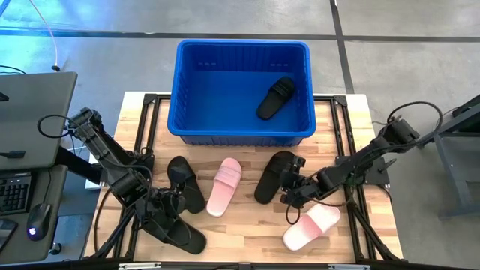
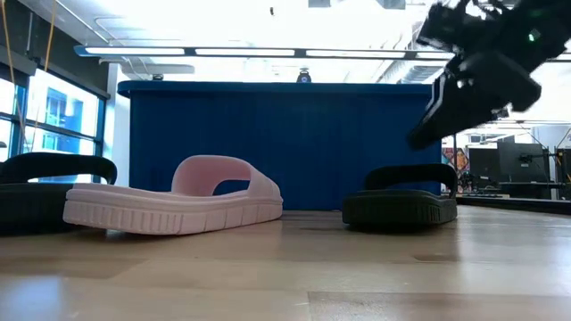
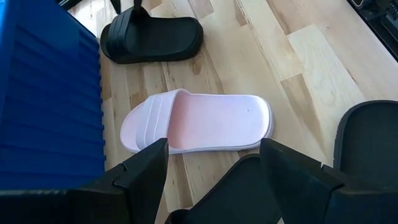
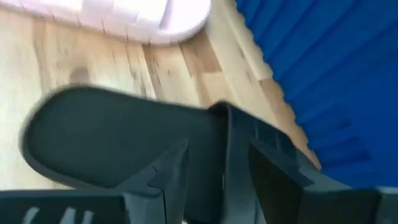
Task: Pick and place slides into bin
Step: Put the black slide into the blue container
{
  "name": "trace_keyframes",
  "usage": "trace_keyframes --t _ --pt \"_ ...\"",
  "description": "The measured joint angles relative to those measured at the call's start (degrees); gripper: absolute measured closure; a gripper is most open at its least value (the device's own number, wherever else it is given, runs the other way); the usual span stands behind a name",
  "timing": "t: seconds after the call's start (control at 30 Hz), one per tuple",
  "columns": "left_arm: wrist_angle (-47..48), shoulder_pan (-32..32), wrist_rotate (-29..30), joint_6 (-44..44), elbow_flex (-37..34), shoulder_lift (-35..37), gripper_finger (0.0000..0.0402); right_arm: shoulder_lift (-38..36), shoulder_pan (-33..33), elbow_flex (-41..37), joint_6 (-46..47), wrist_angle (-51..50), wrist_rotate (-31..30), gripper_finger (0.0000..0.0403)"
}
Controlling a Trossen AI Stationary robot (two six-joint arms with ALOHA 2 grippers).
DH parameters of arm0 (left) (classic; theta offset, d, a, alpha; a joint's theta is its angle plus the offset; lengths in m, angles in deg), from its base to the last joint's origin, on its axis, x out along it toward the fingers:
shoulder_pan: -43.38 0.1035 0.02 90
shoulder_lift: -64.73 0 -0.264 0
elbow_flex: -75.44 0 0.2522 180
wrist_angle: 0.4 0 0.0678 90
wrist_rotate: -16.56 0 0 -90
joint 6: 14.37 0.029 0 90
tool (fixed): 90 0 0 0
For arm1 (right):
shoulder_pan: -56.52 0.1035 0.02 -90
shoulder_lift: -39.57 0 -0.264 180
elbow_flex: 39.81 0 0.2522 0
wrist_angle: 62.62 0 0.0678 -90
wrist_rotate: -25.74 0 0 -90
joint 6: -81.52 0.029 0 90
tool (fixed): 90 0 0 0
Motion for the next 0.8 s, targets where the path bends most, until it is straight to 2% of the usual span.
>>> trace_keyframes --t 0.13,0.27,0.37,0.5,0.8 --pt "0.0 0.0 0.0 0.0 0.0 0.0 0.0158 5.1 -0.1 0.0 -0.7 1.3 -0.6 0.0249" --pt "0.0 0.0 0.0 0.0 0.0 0.0 0.0158 8.5 -0.1 0.6 -3.9 0.4 -7.9 0.0249" --pt "0.0 0.0 -0.1 -0.2 0.0 0.0 0.0158 9.1 -0.1 1.9 -5.9 0.4 -11.2 0.0249" --pt "0.0 0.0 0.0 -0.1 0.0 0.0 0.0158 9.2 -0.1 2.5 -7.5 -1.5 -12.7 0.0249" --pt "0.0 0.0 0.0 0.0 0.0 0.0 0.0158 9.2 -1.9 0.3 2.8 -5.4 -8.6 0.0249"
